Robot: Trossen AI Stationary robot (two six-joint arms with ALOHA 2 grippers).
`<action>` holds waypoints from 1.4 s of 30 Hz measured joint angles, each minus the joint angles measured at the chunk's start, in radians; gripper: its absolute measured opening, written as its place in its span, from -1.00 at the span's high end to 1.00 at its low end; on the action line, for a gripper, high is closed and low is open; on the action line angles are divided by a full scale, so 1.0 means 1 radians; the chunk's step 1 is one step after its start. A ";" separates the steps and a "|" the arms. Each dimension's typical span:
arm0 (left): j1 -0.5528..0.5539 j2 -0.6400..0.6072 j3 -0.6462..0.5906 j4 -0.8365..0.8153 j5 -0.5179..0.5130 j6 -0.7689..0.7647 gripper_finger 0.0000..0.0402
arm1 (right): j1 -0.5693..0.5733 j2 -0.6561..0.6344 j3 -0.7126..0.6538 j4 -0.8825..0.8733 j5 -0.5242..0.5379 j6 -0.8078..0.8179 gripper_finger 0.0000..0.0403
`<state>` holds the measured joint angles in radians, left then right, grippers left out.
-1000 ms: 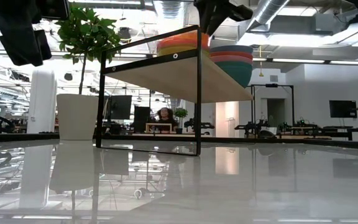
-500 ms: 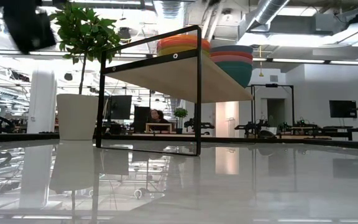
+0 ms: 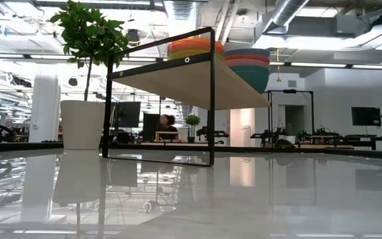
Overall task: Place and stack bowls onto a shelf
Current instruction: Return to Home Position
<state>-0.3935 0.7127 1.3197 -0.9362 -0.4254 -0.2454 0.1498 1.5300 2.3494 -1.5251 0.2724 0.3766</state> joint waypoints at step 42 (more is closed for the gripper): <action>0.001 -0.708 -1.049 0.778 0.160 -0.198 0.56 | 0.356 -1.527 -2.124 1.442 0.105 -0.049 0.44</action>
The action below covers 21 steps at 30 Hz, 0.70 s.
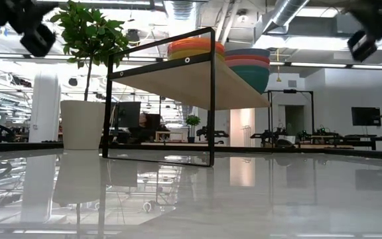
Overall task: Place and stack bowls onto a shelf
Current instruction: Return to Home Position
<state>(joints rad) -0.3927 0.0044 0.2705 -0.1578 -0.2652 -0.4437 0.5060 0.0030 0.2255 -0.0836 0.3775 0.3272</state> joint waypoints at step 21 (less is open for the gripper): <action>0.000 0.000 -0.259 0.228 0.038 -0.035 0.56 | -0.011 0.003 -0.217 0.161 -0.009 -0.070 0.44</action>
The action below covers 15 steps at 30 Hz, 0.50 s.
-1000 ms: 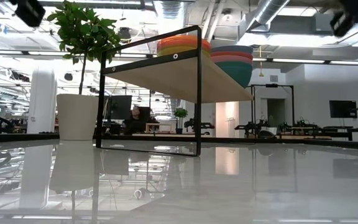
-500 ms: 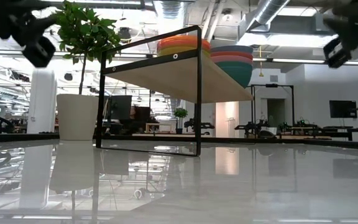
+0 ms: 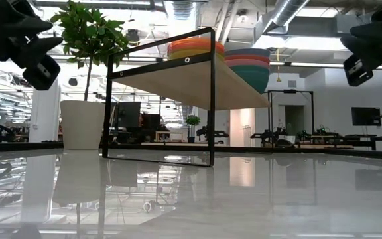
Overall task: Place and stack bowls onto a shelf
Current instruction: Return to Home Position
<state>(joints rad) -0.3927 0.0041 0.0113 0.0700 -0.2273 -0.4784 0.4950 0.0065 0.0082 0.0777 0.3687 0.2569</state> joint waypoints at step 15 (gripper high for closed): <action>0.000 0.000 -0.001 -0.008 0.018 -0.092 0.56 | 0.000 0.000 -0.001 -0.009 0.000 -0.038 0.44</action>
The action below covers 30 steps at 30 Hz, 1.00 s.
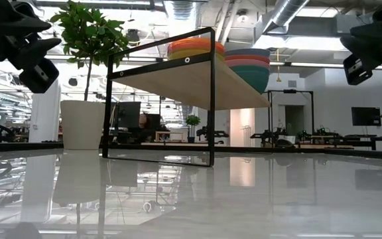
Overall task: Place and stack bowls onto a shelf
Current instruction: Return to Home Position
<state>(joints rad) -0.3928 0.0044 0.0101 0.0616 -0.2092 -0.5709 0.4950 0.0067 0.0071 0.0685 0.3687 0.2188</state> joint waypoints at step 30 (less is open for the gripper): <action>0.000 0.000 -0.002 0.000 0.001 0.028 0.56 | 0.000 0.000 -0.002 -0.002 -0.001 0.000 0.44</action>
<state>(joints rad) -0.3927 0.0044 0.0086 0.0616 -0.2083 -0.5430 0.4950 0.0067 0.0055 0.0669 0.3679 0.2184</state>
